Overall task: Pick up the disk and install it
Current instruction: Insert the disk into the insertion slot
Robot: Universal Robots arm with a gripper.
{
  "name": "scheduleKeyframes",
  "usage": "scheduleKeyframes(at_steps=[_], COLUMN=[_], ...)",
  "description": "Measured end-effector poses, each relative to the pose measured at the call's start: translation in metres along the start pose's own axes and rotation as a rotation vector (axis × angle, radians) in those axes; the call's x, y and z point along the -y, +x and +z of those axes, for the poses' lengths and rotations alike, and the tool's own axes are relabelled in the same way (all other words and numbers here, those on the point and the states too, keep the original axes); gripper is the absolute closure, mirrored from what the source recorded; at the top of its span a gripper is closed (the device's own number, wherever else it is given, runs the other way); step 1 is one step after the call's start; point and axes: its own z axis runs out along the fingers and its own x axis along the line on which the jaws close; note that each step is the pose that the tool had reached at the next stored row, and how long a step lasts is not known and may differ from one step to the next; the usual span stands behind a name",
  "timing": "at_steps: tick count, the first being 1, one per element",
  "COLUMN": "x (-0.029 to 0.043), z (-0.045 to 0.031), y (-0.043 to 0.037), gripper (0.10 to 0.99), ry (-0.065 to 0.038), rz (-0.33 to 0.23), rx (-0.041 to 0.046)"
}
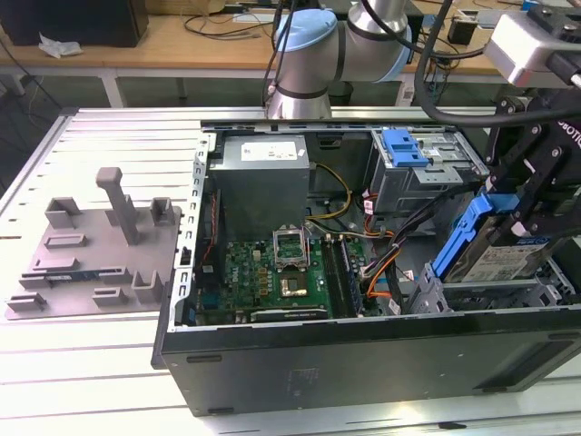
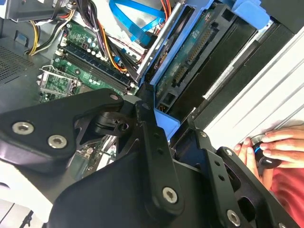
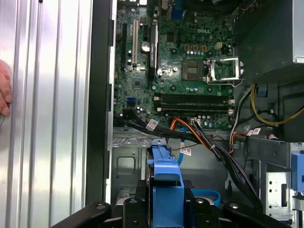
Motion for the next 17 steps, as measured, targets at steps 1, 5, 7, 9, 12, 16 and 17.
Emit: scheduleKeyframes(at_steps=[1, 5, 7, 9, 12, 16, 17], x=[0.0000, 0.0003, 0.0004, 0.0004, 0.0005, 0.0004, 0.0005], z=[0.0007, 0.0048, 0.0064, 0.0071, 0.0076, 0.0079, 0.0079], y=[0.0000, 0.0003, 0.0004, 0.0004, 0.0005, 0.0005, 0.0005], gripper=[0.718, 0.718, 0.718, 0.718, 0.706, 0.643, 0.643], ry=[0.000, 0.000, 0.000, 0.000, 0.000, 0.000, 0.000], rz=[0.000, 0.000, 0.000, 0.000, 0.000, 0.000, 0.000], rx=[0.0000, -0.0001, 0.0000, -0.0001, -0.0001, 0.0000, -0.0002])
